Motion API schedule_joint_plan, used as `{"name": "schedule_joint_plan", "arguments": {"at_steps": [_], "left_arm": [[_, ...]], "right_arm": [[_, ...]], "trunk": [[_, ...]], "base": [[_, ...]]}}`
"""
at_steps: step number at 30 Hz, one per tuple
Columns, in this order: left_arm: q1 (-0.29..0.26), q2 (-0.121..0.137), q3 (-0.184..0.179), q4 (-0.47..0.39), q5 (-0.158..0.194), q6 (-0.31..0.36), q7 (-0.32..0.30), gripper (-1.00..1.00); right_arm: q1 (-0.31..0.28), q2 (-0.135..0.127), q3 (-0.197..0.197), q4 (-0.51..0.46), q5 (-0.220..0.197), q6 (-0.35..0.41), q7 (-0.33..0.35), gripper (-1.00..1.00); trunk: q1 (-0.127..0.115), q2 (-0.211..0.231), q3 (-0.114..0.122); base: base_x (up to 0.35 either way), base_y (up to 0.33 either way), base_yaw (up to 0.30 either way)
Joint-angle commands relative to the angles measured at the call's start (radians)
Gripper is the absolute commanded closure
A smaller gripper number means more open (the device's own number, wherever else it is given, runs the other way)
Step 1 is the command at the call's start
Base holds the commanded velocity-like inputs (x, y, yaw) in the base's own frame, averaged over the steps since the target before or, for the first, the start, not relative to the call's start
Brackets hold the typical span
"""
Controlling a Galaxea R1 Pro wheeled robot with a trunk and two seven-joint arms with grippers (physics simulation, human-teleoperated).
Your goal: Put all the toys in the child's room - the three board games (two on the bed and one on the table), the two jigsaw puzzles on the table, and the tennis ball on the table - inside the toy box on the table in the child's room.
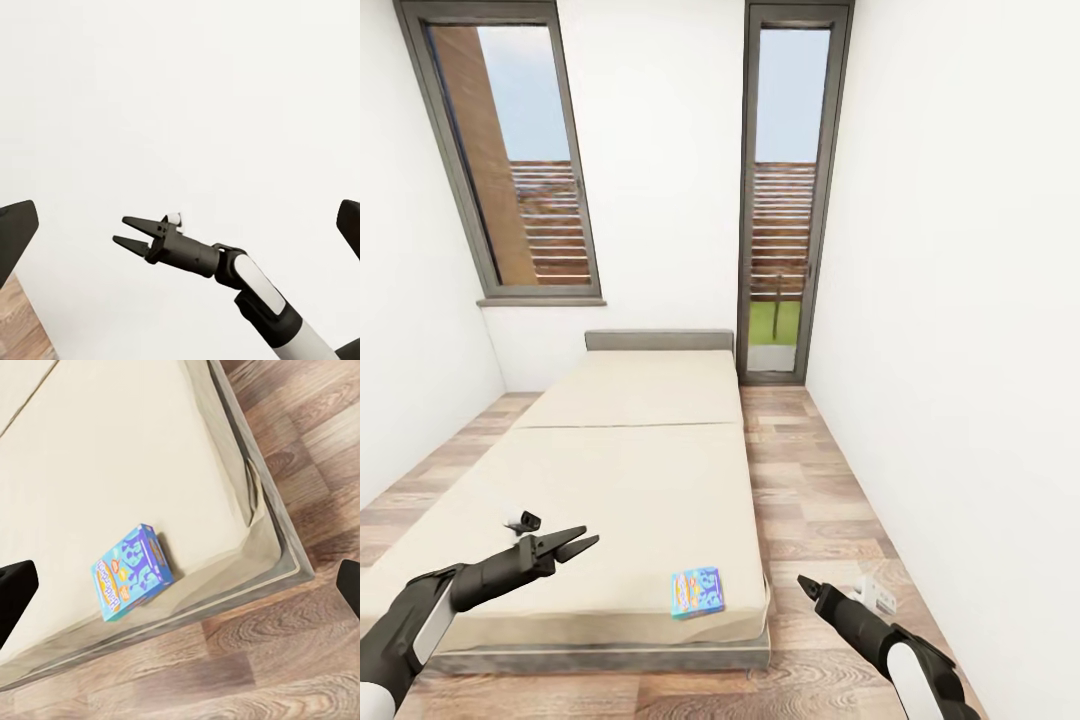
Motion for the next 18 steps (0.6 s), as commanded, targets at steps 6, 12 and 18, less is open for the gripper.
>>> {"name": "schedule_joint_plan", "arguments": {"at_steps": [6, 12, 18], "left_arm": [[-0.001, 0.002, 0.002, 0.000, 0.000, 0.013, -0.005, -1.00], [-0.001, 0.013, 0.007, 0.000, 0.000, 0.015, -0.006, -1.00], [-0.001, 0.022, 0.007, 0.000, 0.001, 0.016, -0.006, -1.00]], "right_arm": [[-0.001, 0.000, -0.004, -0.002, -0.006, 0.006, 0.001, -1.00], [-0.001, 0.001, -0.003, -0.001, -0.007, 0.006, 0.010, -1.00], [-0.001, 0.001, -0.004, -0.001, -0.008, 0.004, 0.020, -1.00]], "trunk": [[0.023, -0.043, -0.020], [0.046, -0.085, -0.039], [0.069, -0.127, -0.058]], "base": [[0.000, 0.000, 0.000], [0.000, 0.000, 0.000], [0.000, 0.000, 0.000]]}}
